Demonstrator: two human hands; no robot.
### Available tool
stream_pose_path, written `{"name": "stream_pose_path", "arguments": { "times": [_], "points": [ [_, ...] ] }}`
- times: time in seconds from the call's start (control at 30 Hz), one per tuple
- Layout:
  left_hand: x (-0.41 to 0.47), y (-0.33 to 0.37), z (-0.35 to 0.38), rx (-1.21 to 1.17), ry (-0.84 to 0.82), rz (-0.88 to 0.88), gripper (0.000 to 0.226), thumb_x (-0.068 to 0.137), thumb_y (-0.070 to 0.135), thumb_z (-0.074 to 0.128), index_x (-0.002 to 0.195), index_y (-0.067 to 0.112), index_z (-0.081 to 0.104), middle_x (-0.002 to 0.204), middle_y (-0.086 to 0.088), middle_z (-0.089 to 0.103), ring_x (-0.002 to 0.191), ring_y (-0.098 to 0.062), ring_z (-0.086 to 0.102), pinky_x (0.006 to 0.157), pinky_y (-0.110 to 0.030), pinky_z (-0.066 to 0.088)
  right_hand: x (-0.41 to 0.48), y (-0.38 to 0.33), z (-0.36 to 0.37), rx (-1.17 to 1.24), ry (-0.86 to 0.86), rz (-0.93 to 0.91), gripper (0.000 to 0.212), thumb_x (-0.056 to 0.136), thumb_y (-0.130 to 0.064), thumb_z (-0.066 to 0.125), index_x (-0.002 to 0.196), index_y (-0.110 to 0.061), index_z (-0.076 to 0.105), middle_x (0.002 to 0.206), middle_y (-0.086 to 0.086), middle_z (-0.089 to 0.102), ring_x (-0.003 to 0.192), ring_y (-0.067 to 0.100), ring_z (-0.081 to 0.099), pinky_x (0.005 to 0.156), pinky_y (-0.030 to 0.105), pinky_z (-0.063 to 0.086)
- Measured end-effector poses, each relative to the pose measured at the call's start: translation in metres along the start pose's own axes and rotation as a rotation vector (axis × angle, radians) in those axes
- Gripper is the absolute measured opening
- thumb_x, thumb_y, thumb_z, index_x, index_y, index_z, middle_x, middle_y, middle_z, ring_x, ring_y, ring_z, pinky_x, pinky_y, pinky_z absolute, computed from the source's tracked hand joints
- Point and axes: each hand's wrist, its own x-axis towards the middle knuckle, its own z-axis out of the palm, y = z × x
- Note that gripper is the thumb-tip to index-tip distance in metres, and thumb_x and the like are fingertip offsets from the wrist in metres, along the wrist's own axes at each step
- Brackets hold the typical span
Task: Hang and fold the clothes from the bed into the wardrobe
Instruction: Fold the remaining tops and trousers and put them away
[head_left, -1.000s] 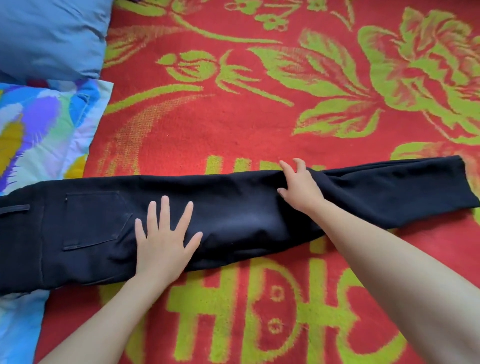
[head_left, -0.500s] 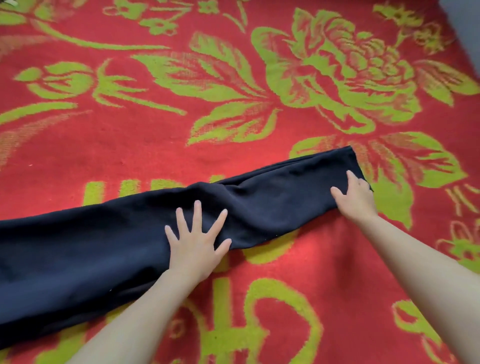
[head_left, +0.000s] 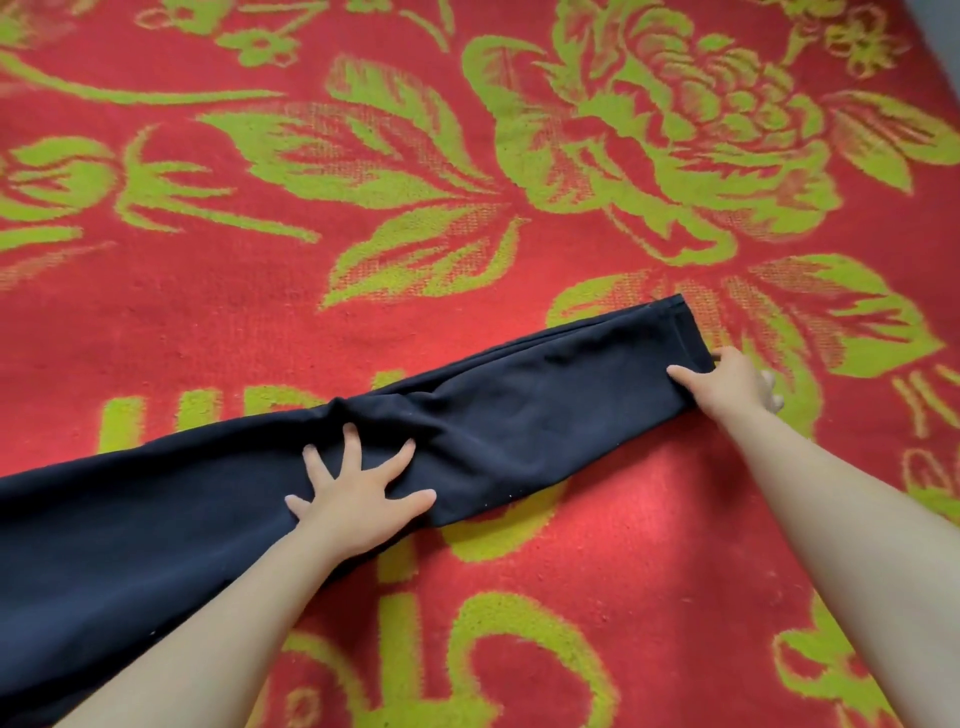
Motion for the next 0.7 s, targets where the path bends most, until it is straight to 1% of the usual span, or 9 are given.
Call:
{"name": "stream_pose_path", "arguments": {
  "times": [0.07, 0.13, 0.2, 0.27, 0.37, 0.47, 0.57, 0.63, 0.7],
  "points": [
    [0.0, 0.002, -0.005, -0.043, -0.02, -0.009, 0.062, 0.084, 0.068, 0.042, 0.14, 0.058, 0.016, 0.156, 0.006, -0.021, 0.14, -0.036, -0.024, 0.108, -0.065, 0.004, 0.002, -0.002, -0.005, -0.049, 0.09, -0.07, 0.026, 0.087, -0.038, 0.063, 0.1, -0.017, 0.054, 0.115, 0.016, 0.061, 0.123, 0.032, 0.038, 0.099, 0.04, 0.025],
    [0.0, 0.001, -0.009, -0.103, -0.036, -0.009, 0.058, 0.086, 0.065, 0.043, 0.139, 0.057, 0.022, 0.157, 0.006, -0.018, 0.14, -0.035, -0.025, 0.109, -0.064, 0.002, 0.005, -0.004, -0.011, -0.116, 0.197, -0.149, 0.021, 0.09, -0.034, 0.059, 0.095, -0.014, 0.057, 0.108, 0.018, 0.063, 0.118, 0.033, 0.041, 0.094, 0.039, 0.027],
    [-0.001, -0.002, -0.012, -0.197, -0.039, -0.006, 0.052, 0.087, 0.062, 0.045, 0.136, 0.056, 0.029, 0.158, 0.004, -0.015, 0.14, -0.034, -0.026, 0.113, -0.06, -0.001, 0.007, -0.005, -0.011, -0.192, 0.289, -0.209, 0.025, 0.092, -0.028, 0.056, 0.106, -0.007, 0.059, 0.112, 0.021, 0.06, 0.117, 0.035, 0.041, 0.093, 0.041, 0.028],
    [-0.002, -0.003, -0.013, -0.253, -0.034, -0.001, 0.049, 0.087, 0.06, 0.046, 0.134, 0.056, 0.032, 0.158, 0.004, -0.013, 0.139, -0.033, -0.027, 0.114, -0.058, -0.003, 0.005, -0.01, -0.005, -0.206, 0.334, -0.258, 0.038, 0.093, -0.027, 0.055, 0.123, -0.004, 0.051, 0.125, 0.022, 0.05, 0.12, 0.037, 0.038, 0.095, 0.044, 0.029],
    [-0.003, 0.0, -0.013, -0.233, -0.04, 0.004, 0.05, 0.087, 0.06, 0.046, 0.135, 0.056, 0.031, 0.157, 0.008, -0.016, 0.14, -0.03, -0.028, 0.112, -0.06, -0.003, 0.002, -0.019, 0.013, -0.215, 0.138, -0.337, 0.056, 0.093, -0.038, 0.053, 0.135, -0.005, 0.04, 0.134, 0.02, 0.043, 0.123, 0.037, 0.038, 0.098, 0.043, 0.031],
    [-0.002, 0.0, -0.011, -0.181, -0.046, -0.012, 0.051, 0.087, 0.063, 0.044, 0.136, 0.057, 0.028, 0.156, 0.009, -0.019, 0.139, -0.03, -0.028, 0.11, -0.063, -0.002, 0.01, -0.028, 0.014, -0.113, 0.02, -0.219, 0.054, 0.089, -0.042, 0.058, 0.129, -0.008, 0.045, 0.13, 0.016, 0.05, 0.121, 0.034, 0.045, 0.101, 0.042, 0.029],
    [0.0, 0.0, -0.009, -0.143, -0.052, -0.002, 0.053, 0.086, 0.064, 0.042, 0.135, 0.06, 0.025, 0.155, 0.009, -0.022, 0.139, -0.032, -0.029, 0.109, -0.064, -0.001, 0.021, -0.033, 0.001, -0.122, 0.224, -0.247, 0.038, 0.092, -0.036, 0.054, 0.113, -0.005, 0.056, 0.119, 0.019, 0.057, 0.113, 0.035, 0.05, 0.097, 0.042, 0.027],
    [0.0, 0.002, -0.012, -0.15, -0.079, -0.011, 0.054, 0.086, 0.065, 0.042, 0.136, 0.061, 0.021, 0.155, 0.009, -0.024, 0.138, -0.033, -0.03, 0.109, -0.064, -0.001, 0.021, -0.036, -0.001, -0.206, 0.362, -0.236, 0.041, 0.094, -0.037, 0.049, 0.116, -0.002, 0.055, 0.122, 0.023, 0.052, 0.118, 0.036, 0.042, 0.097, 0.045, 0.026],
    [0.0, 0.003, -0.012, -0.13, -0.094, -0.014, 0.057, 0.086, 0.066, 0.041, 0.137, 0.061, 0.015, 0.154, 0.008, -0.027, 0.138, -0.034, -0.031, 0.109, -0.064, 0.0, 0.016, -0.036, 0.006, -0.175, 0.382, -0.12, 0.043, 0.094, -0.037, 0.049, 0.121, -0.004, 0.05, 0.129, 0.024, 0.045, 0.125, 0.036, 0.035, 0.1, 0.048, 0.024]
  ]
}}
